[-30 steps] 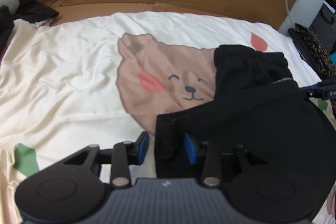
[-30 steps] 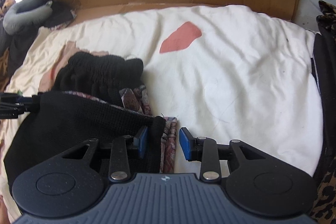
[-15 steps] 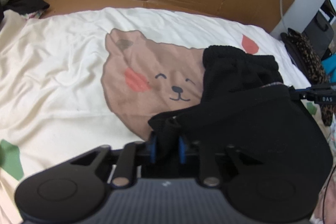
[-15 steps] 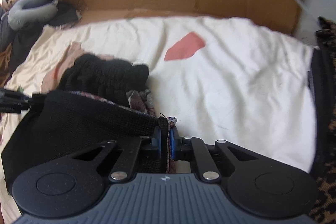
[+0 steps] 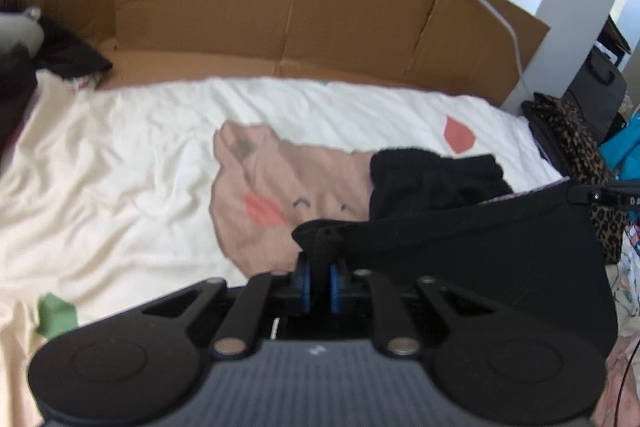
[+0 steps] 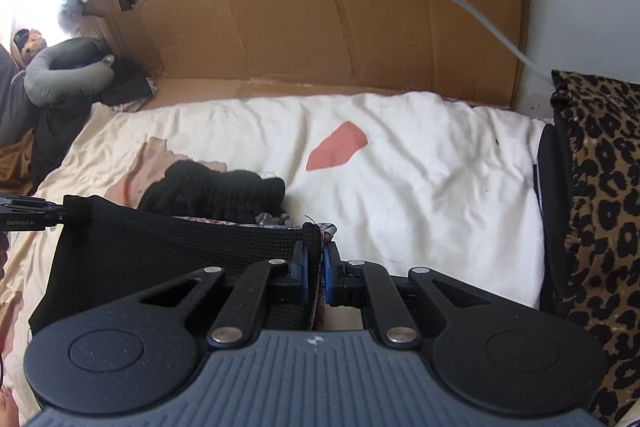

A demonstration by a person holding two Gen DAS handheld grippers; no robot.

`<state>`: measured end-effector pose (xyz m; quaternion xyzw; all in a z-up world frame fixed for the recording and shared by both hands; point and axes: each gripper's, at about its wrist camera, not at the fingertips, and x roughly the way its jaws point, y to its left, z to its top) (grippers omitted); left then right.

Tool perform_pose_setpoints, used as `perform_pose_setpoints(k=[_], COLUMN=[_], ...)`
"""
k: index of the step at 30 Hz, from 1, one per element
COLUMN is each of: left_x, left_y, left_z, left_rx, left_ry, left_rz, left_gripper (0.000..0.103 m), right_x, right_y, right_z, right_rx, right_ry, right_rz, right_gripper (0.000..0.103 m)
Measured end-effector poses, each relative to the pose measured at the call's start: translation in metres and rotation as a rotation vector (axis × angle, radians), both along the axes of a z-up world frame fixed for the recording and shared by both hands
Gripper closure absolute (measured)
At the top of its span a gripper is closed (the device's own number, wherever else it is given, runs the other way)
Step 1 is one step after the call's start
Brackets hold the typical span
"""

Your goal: Fold clothes

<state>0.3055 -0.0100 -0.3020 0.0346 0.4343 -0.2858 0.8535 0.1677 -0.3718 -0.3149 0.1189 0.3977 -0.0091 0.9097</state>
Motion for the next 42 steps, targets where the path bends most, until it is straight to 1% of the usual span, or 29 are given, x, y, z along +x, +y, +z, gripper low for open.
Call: perform_pose_setpoints(k=[6, 11, 19, 27, 33, 42], left_x=[0.008, 0.022, 0.047, 0.064, 0.078, 0.084], left_y=[-0.01, -0.022, -0.037, -0.046, -0.048, -0.053], left_z=[0.024, 0.028, 0.01, -0.003, -0.023, -0.035], left_rx=[0.002, 0.009, 0.035, 0.049, 0.064, 0.068], left_ry=[-0.062, -0.083, -0.044, -0.026, 0.009, 0.006], left_rz=[-0.016, -0.021, -0.016, -0.01, 0.012, 0.033], left_gripper=[0.094, 0.094, 0.094, 0.094, 0.095, 0.095], right_x=[0.001, 0.006, 0.023, 0.044, 0.057, 0.074], right_y=[-0.008, -0.015, -0.029, -0.038, -0.043, -0.038], right_z=[0.011, 0.01, -0.001, -0.015, -0.032, -0.052], right_rx=[0.016, 0.017, 0.027, 0.035, 0.05, 0.03], right_ry=[-0.026, -0.023, 0.016, 0.059, 0.097, 0.135], right_rz=[-0.036, -0.064, -0.088, -0.091, -0.095, -0.089], right_gripper=[0.097, 0.097, 0.097, 0.097, 0.097, 0.097])
